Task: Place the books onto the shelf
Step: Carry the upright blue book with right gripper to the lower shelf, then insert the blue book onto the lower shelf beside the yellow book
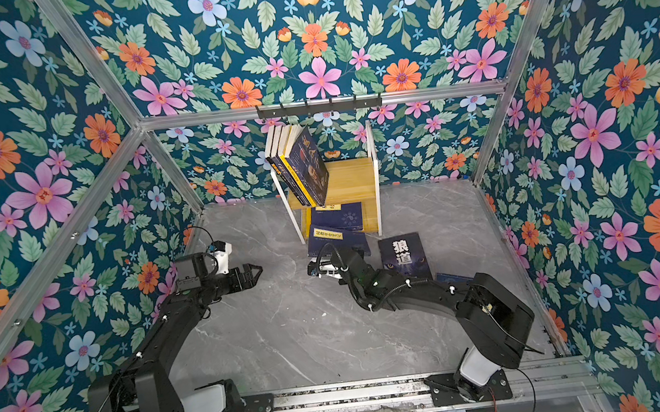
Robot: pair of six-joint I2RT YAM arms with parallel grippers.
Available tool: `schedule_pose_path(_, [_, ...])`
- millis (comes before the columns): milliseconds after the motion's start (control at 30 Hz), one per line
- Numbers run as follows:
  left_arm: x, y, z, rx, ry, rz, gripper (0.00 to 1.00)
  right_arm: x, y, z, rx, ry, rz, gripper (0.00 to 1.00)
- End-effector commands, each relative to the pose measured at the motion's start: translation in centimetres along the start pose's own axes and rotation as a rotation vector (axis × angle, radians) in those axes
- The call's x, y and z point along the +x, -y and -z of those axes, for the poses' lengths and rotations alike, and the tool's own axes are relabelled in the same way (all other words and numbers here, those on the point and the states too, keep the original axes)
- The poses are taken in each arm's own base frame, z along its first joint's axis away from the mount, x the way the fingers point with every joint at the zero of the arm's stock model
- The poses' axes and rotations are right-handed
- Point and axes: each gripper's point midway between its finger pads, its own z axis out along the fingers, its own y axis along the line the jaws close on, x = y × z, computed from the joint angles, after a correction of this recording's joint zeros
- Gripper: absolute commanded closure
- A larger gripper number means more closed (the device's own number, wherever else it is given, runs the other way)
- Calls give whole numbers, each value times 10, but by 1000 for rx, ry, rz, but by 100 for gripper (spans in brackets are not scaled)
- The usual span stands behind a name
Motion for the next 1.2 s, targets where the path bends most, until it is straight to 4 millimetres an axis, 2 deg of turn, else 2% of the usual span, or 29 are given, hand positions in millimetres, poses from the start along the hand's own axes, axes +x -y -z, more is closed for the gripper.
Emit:
schedule_pose_path(0, [-5, 4, 1, 21, 13, -26, 0, -6, 22, -11, 37, 33, 49, 94])
schedule_pose_path(67, [-5, 5, 0, 27, 11, -25, 0, -7, 34, -18, 60, 44, 54, 94])
schedule_pose_path(100, [-5, 5, -1, 27, 13, -26, 0, -3, 27, -32, 42, 27, 66, 94])
schedule_pose_path(200, [-6, 5, 0, 26, 6, -25, 0, 2, 35, -52, 52, 12, 56, 95])
schedule_pose_path(500, [-4, 3, -2, 22, -7, -32, 0, -7, 74, -84, 155, 42, 43, 95])
schedule_pose_path(567, [-3, 3, -3, 21, -7, -30, 0, -7, 77, -89, 156, 42, 44, 95])
schedule_pose_path(733, [-2, 2, -4, 25, -12, -27, 0, -13, 81, -89, 150, 56, 61, 95])
schedule_pose_path(1000, [-1, 3, -6, 32, -15, -26, 0, -8, 87, -62, 123, 63, 44, 95])
schedule_pose_path(1167, [0, 3, -8, 43, -19, -15, 0, -2, 90, -71, 169, 25, 76, 97])
